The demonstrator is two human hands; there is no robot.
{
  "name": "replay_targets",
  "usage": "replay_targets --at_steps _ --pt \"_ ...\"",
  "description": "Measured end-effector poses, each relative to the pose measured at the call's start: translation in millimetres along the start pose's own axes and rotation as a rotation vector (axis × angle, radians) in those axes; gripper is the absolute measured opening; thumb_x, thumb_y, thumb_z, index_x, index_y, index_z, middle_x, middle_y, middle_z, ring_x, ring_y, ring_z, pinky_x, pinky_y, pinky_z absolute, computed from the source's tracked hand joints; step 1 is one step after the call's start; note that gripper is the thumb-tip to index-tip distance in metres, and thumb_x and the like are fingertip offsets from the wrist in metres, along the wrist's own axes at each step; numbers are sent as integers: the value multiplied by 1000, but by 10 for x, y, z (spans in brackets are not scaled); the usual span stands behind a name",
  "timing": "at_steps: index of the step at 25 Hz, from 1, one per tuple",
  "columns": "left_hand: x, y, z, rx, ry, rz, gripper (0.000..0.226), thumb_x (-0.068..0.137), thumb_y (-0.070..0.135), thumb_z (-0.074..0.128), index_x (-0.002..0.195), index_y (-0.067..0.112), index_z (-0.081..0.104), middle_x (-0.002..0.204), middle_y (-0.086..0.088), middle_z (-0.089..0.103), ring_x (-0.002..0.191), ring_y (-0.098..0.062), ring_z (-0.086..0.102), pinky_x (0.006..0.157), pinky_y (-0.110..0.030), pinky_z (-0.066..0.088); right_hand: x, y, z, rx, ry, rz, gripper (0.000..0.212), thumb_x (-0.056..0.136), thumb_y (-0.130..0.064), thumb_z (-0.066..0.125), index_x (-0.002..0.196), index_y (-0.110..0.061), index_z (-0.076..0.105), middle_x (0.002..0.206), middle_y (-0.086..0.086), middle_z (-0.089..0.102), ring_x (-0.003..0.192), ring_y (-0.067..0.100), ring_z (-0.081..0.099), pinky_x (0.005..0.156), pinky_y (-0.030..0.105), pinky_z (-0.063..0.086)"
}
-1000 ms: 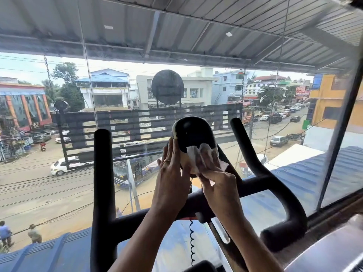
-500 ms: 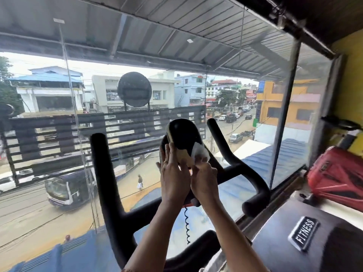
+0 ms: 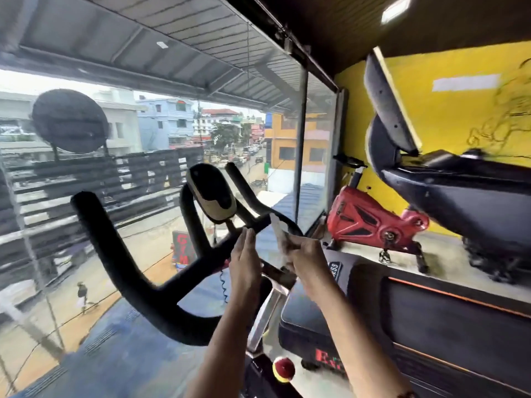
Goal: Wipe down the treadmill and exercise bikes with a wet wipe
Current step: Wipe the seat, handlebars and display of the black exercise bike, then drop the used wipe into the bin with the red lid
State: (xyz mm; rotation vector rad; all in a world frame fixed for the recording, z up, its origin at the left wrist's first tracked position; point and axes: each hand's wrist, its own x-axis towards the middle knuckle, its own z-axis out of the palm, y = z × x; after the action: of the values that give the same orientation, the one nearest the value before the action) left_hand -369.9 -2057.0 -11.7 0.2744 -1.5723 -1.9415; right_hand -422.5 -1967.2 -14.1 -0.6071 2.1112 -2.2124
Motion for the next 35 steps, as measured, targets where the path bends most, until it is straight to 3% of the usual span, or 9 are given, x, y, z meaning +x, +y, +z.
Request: replay_targets --at_steps 3,6,10,13,17,21,25,29,35 --pt "-248 -59 441 -94 -155 -49 23 100 27 42 110 22 62 108 9 62 93 -13 59 77 -21 48 -334 -128 -412 28 65 21 21 85 3 56 84 -10 73 60 -13 50 51 -4 39 52 14 32" --pt "-649 -263 1042 -115 -354 -76 35 97 34 45 123 17 61 126 2 61 118 -13 55 108 -36 37 -767 -260 -1038 74 224 35 24 63 -8 64 86 -8 72 83 5 48 73 14 44 66 27 37" --pt "-1405 -435 1807 -86 -538 -103 35 100 25 42 124 7 60 124 -1 61 114 -11 55 98 -22 41 -1422 -307 -2009 -6 507 58 20 82 16 47 99 25 52 78 8 50 66 13 55 64 25 44" --pt "-2304 -478 2472 -126 -735 -251 25 100 27 45 97 16 68 91 5 63 92 -12 53 77 -18 43 -2218 -426 -2827 -33 732 61 16 86 9 52 93 22 56 76 16 50 75 24 55 71 32 46" --pt "-3724 -515 3155 -146 -950 -416 43 97 35 48 133 12 52 135 1 53 123 -10 46 106 -24 31 -3466 -675 -3836 -77 1013 62 15 90 8 51 96 16 61 79 12 53 80 27 58 71 33 50" --pt "-5116 -459 3711 -124 -1135 -508 45 98 41 44 137 19 48 141 6 46 131 -9 40 102 -21 24 -4706 -914 -4664 -133 1218 86 25 96 -3 50 112 -13 66 103 8 68 97 24 66 88 42 54" --pt "-6379 -398 4143 -143 -1299 -570 44 98 39 43 137 18 47 139 9 46 124 -4 41 100 -20 26 -5785 -1099 -5313 -165 1407 84 30 95 -1 49 86 -21 69 95 8 67 94 25 68 89 45 52" --pt "-7226 -483 4491 -125 -1415 -604 44 99 37 44 138 15 46 138 7 47 124 -4 42 99 -19 28 -6478 -1115 -5842 -145 1545 105 30 95 0 49 76 -14 69 101 35 60 100 42 64 84 45 52" --pt "-8300 -740 5499 -88 -1512 -620 43 98 37 44 136 16 49 141 3 46 132 -14 41 114 -36 27 -7195 -1121 -6860 -181 1660 131 22 95 2 48 104 7 67 89 16 63 75 22 66 76 38 54"
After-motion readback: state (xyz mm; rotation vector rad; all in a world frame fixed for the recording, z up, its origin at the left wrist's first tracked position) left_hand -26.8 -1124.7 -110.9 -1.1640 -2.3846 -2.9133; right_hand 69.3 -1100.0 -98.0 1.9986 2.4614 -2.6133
